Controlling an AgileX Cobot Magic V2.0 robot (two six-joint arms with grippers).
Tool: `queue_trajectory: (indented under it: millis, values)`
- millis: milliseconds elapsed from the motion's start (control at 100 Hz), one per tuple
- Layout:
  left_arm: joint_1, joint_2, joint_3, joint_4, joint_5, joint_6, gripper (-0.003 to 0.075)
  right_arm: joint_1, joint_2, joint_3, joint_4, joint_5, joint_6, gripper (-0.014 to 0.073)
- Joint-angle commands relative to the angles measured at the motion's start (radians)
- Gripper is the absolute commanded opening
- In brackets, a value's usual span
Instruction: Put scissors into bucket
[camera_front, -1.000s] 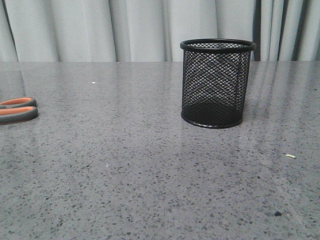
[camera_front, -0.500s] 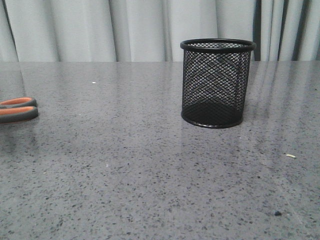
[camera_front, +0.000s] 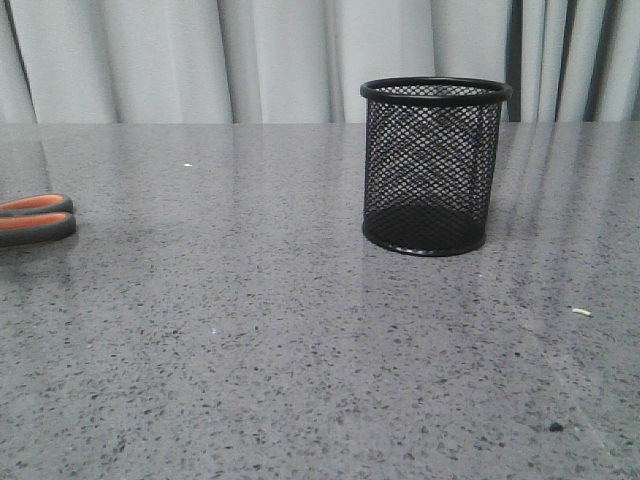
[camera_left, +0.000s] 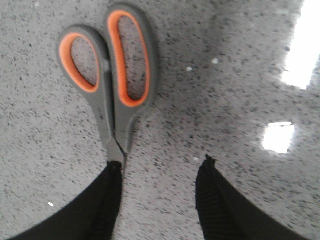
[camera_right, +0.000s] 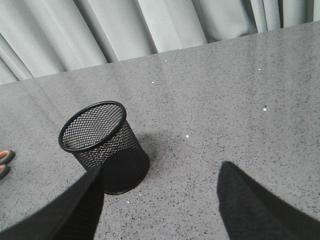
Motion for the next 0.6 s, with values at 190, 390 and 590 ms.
queue_trajectory:
  millis: [190,390,590]
  values:
    - [-0.009,0.09,-0.13,0.024,-0.013,0.025,0.0326,0.003,0.017,-0.032,-0.004,-0.076,-0.011,0.0426]
    - [-0.009,0.176,-0.179,0.025,0.07,0.085,0.0326,0.003,0.017,-0.029,-0.004,-0.076,-0.011,0.0426]
    - [0.024,0.218,-0.179,0.016,0.068,0.125,0.034,0.006,0.017,-0.029,-0.004,-0.076,-0.011,0.0426]
